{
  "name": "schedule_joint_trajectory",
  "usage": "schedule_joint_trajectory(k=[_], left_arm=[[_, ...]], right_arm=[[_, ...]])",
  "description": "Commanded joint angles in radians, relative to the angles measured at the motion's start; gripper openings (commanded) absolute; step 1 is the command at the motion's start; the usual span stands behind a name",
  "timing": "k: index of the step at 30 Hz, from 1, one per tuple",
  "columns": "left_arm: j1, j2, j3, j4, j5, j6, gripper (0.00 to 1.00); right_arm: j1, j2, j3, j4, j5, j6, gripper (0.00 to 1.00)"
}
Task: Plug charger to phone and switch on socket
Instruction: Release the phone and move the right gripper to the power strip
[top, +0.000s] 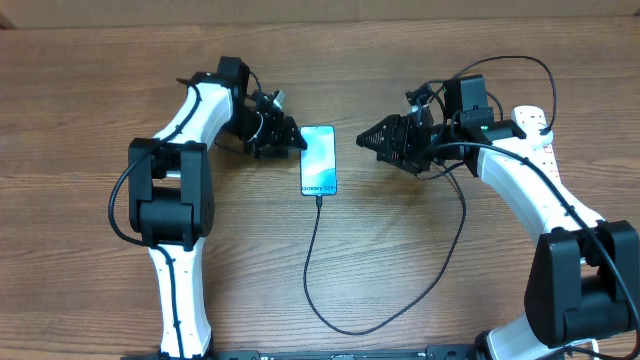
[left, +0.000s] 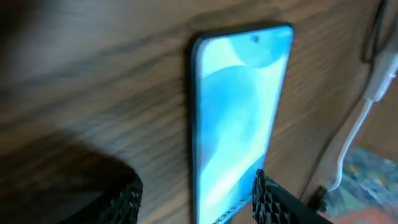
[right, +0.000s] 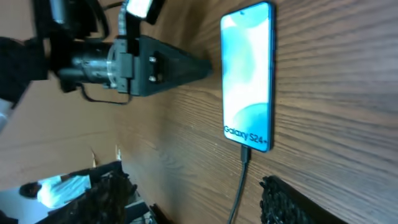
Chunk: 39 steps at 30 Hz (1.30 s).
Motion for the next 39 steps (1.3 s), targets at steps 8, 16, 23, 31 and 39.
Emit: schedule_joint_trajectory(k=[8,16,23,31,39], left_arm=[[0.021,-0.005,0.43,-0.272,-0.18,0.001,0.6],[0.02,-0.01,0.737,-0.457,-0.18,0.013,0.59],[0.02,-0.01,0.91,-0.539,-0.18,0.013,0.61],[0.02,-0.01,0.909,-0.542,-0.216,0.012,1.0],[0.019,-0.01,0.909,-0.544,-0.23,0.012,0.99]], right_arm=[[0.002,-0.068,0.115,-0.206,0.234,-0.09,0.49],[-0.059,-0.072,0.369,-0.476,0.392,-0.141,0.09],[-0.289,-0.071,0.428,-0.535,0.414,-0.141,0.04],[-0.626,-0.046,0.426,-0.489,0.44,-0.141,0.04],[-0.797,0.074,0.425,-0.428,0.42,-0.137,0.04]])
